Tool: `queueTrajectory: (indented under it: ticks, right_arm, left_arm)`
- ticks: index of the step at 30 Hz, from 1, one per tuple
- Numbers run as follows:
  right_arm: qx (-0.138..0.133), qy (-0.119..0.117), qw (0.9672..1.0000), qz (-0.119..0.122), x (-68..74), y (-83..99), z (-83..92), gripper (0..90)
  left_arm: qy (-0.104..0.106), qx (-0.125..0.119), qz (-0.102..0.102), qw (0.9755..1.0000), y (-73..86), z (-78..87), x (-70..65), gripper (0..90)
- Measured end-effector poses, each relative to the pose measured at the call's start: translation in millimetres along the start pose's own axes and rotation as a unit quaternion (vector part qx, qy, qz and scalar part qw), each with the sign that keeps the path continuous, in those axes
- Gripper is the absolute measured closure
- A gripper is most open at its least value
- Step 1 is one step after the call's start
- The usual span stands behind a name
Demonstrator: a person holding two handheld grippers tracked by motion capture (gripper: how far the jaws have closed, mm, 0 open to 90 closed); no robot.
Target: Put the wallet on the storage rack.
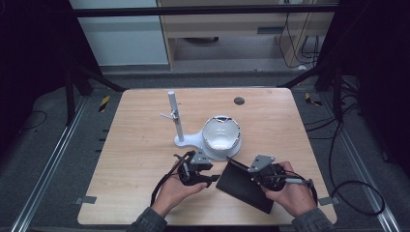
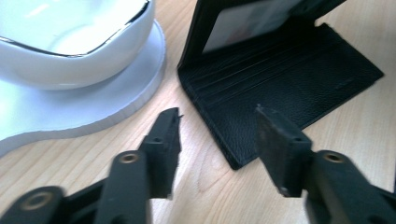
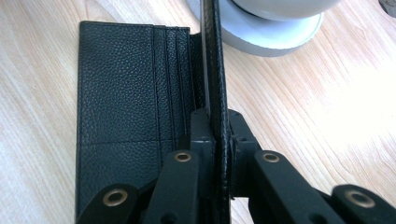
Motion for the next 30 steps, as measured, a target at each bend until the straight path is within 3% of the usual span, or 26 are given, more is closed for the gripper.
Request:
queueTrajectory:
  ticks: [6,12,17,24,30]
  right_arm:
    - [-0.03,-0.002,0.9993,-0.021,-12.9,4.3,16.8,84.4]
    - [-0.061,-0.002,0.9979,-0.021,-20.2,3.7,35.9,84.4]
    - [-0.097,0.0,0.995,-0.025,-25.5,-0.1,50.8,84.4]
    - [-0.134,0.0,0.9904,-0.033,-30.9,-0.1,69.6,84.4]
    - [-0.155,0.001,0.9874,-0.033,-31.6,-5.2,77.7,84.4]
  left_arm:
    - [0.011,-0.006,-0.013,0.9998,-4.0,3.2,-4.7,29.4]
    - [0.022,-0.006,-0.027,0.9994,-16.2,1.8,-3.9,14.6]
    - [0.032,-0.014,-0.021,0.9992,-30.8,5.1,0.6,13.4]
    - [0.028,-0.024,-0.029,0.9989,-44.1,8.9,1.0,13.4]
    - [0.038,-0.029,-0.046,0.9978,-52.8,11.1,-2.5,13.3]
Point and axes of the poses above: each handheld gripper's, and its own axes: z roughly backward along the jaws, y roughly out of its underside, x roughly to its left, the point moved 6 cm from there along -z, roughly forward along the jaws
